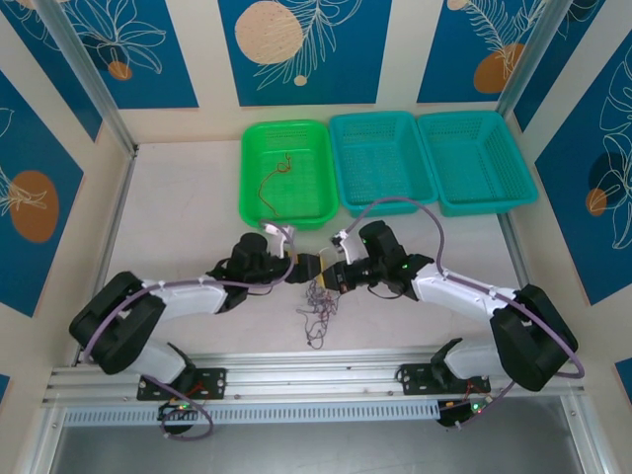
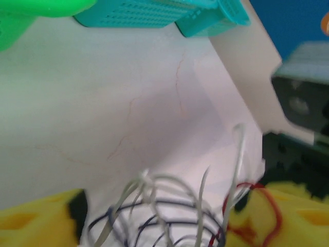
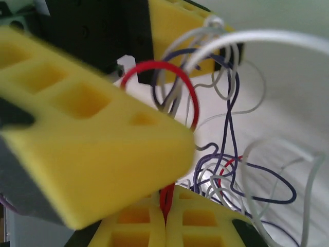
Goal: Untangle the cables
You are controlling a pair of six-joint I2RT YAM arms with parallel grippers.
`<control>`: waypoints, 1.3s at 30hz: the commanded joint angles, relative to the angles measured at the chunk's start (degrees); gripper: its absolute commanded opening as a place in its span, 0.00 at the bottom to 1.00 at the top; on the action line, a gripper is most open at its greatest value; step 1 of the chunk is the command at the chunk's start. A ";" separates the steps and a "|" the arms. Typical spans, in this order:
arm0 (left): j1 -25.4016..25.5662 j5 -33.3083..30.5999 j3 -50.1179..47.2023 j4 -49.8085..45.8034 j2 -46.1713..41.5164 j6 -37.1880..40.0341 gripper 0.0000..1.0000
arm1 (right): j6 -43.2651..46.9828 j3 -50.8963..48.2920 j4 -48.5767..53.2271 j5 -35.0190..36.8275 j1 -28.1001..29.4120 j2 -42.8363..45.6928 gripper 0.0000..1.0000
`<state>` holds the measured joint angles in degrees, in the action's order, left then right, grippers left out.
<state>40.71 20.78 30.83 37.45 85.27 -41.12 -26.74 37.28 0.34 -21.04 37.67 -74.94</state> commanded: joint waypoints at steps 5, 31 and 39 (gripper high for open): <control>1.65 -8.23 -1.14 5.18 -0.43 -2.99 0.00 | -0.01 0.31 -1.00 4.63 0.32 1.06 0.00; -5.42 -17.80 -10.10 -13.82 -27.59 4.56 0.57 | -1.31 -5.35 -1.05 3.23 -7.79 7.33 0.00; -4.97 -4.06 1.54 -24.89 -28.17 12.13 0.55 | 1.82 -4.35 -0.02 5.53 -5.00 8.76 0.00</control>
<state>35.53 9.87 27.77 16.08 56.16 -32.16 -27.33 31.07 -0.91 -16.25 31.79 -67.40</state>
